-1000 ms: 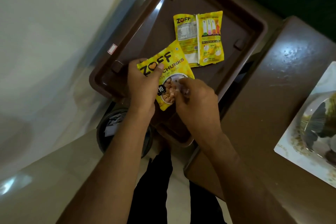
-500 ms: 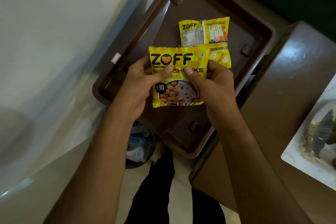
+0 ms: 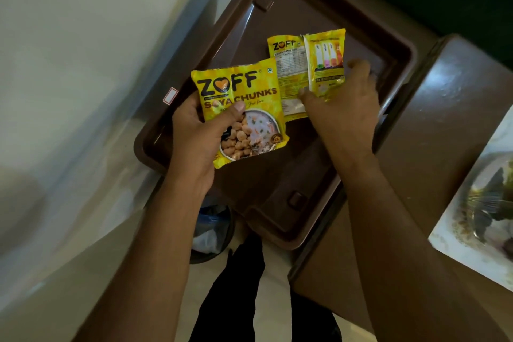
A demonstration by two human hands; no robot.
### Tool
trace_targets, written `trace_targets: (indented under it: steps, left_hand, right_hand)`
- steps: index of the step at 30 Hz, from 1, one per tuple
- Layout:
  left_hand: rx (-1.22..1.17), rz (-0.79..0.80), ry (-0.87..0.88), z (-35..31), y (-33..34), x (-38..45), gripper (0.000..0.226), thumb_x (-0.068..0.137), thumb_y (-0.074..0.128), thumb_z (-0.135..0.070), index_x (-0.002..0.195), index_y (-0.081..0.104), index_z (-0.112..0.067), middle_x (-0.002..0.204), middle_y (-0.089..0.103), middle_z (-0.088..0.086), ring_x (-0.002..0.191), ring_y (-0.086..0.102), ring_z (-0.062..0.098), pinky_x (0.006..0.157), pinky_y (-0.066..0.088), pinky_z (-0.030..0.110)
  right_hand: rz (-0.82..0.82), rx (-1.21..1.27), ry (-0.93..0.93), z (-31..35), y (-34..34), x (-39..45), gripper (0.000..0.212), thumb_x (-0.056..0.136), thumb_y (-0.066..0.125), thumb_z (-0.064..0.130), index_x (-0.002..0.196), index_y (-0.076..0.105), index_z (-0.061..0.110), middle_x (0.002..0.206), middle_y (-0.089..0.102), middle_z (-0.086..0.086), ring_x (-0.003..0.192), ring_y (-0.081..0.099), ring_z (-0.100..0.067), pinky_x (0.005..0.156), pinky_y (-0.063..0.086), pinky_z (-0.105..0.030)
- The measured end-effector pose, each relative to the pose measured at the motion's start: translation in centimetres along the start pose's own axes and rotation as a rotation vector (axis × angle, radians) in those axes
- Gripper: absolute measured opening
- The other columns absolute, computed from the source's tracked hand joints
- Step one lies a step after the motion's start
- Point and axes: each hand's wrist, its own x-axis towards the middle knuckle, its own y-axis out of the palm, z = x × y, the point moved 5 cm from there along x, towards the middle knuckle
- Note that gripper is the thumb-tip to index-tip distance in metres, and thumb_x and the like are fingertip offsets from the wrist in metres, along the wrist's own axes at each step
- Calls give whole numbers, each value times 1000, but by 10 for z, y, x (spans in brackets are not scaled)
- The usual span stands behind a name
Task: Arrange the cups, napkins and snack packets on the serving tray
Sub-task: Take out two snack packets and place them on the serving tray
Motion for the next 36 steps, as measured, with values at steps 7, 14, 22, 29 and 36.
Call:
trace_targets:
  steps: [7,14,22,29,36]
  left_hand:
    - [11,-5,-24,-1,1,2,34,92,81,-11,125,72,-14,117,82,3,109,80,23,96,64,49]
    - [14,-66,-42,5,1,4,34,90,82,-11,123,74,-14,115,82,2,109,79,23,101,61,55]
    - [81,-81,-36,7,3,3,36,92,80,-11,126,71,-13,118,81,3,109,79,22,102,61,54]
    - [92,-87,-21,8,3,1,36,94,78,-10,129,69,-12,120,80,0,110,78,14,93,62,34]
    - [105,-89,-5,9,1,4,39,96,76,-10,133,65,-15,123,78,-4,112,76,9,95,58,31]
  right_hand:
    - [-109,78,61,-3,-25,0,48,73,80,26,117,64,16,119,69,-3,105,69,-24,79,48,-29]
    - [-241,-303,-303,25,-24,-44,41,75,64,4,116,66,11,116,60,-16,103,58,-35,76,46,-42]
    - [-154,-29,-299,7,-7,-47,31,88,70,25,114,72,9,111,69,-12,108,60,-32,89,47,-37]
    - [34,-60,-142,-10,0,1,72,89,77,45,142,47,6,138,54,-15,131,46,-32,101,35,-31]
    - [114,168,-46,-13,2,8,48,73,92,35,110,68,17,105,75,6,88,68,-1,72,52,-18]
